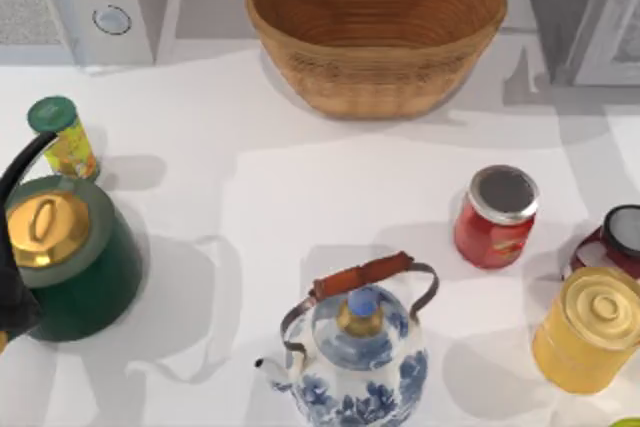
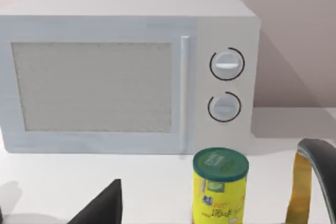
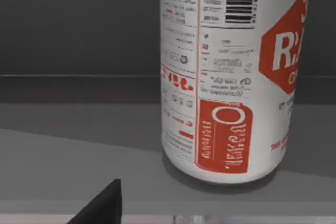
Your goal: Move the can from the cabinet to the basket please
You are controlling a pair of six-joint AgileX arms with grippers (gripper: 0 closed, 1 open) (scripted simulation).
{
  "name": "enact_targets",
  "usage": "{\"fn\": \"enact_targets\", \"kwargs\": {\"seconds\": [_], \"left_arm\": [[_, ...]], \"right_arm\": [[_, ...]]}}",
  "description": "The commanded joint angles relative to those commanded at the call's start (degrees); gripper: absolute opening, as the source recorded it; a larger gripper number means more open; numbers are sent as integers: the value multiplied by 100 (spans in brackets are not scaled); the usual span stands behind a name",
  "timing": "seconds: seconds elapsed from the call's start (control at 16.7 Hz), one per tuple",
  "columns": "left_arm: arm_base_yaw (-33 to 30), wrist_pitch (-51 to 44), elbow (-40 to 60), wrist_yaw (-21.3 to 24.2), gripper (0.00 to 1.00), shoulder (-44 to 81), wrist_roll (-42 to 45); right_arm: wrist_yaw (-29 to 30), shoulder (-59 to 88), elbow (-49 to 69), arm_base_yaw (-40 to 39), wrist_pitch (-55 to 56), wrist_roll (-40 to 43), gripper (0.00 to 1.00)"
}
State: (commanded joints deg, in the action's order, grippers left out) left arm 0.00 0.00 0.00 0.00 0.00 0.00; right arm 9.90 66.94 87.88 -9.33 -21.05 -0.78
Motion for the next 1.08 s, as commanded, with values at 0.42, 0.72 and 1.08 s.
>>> {"fn": "enact_targets", "kwargs": {"seconds": [0.42,0.72,1.08], "left_arm": [[0,0,0,0,100,0,0],[0,0,0,0,100,0,0],[0,0,0,0,100,0,0]], "right_arm": [[136,911,1192,-125,-287,-12,100],[125,893,1172,-95,-262,-12,100],[54,965,1097,13,-83,-8,100]]}}
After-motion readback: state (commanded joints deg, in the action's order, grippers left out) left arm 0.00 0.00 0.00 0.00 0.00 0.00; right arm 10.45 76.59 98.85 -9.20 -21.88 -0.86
